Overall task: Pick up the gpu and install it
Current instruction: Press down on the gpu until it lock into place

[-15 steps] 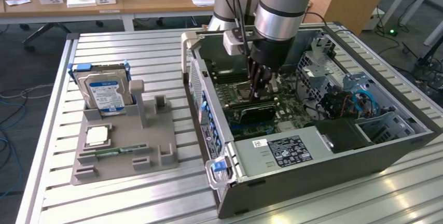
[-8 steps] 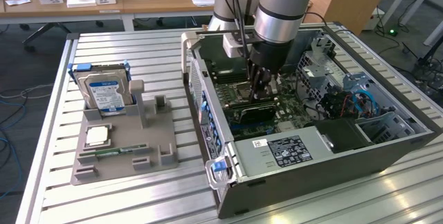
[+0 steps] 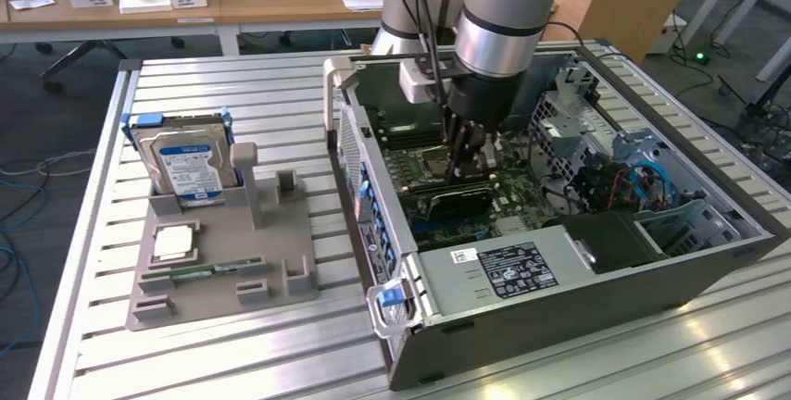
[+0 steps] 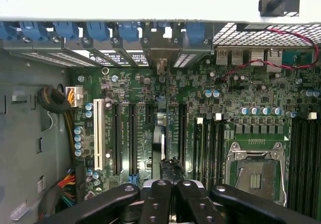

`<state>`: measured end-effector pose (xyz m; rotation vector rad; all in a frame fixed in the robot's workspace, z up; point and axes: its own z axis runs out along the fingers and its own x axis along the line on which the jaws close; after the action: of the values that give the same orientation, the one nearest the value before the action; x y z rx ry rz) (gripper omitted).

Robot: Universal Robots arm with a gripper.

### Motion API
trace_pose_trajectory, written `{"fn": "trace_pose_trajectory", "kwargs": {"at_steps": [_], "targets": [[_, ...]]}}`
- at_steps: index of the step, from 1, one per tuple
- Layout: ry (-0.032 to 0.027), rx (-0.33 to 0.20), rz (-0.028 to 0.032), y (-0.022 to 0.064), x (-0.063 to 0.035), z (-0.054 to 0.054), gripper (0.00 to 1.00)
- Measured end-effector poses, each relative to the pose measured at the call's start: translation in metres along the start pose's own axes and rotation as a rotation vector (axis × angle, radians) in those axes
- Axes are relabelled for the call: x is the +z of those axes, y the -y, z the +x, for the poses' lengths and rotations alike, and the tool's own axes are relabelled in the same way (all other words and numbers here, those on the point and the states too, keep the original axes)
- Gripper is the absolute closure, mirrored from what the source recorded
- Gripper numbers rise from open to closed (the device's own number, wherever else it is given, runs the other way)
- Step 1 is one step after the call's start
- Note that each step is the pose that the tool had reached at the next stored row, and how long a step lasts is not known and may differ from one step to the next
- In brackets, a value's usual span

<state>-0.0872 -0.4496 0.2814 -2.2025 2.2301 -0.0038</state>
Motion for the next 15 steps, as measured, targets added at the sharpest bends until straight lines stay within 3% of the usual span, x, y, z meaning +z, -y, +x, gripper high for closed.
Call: {"fn": "trace_pose_trajectory", "kwargs": {"at_steps": [15], "targets": [[0.0000, 0.000, 0.0000, 0.0013, 0.0033, 0.0000, 0.89]]}}
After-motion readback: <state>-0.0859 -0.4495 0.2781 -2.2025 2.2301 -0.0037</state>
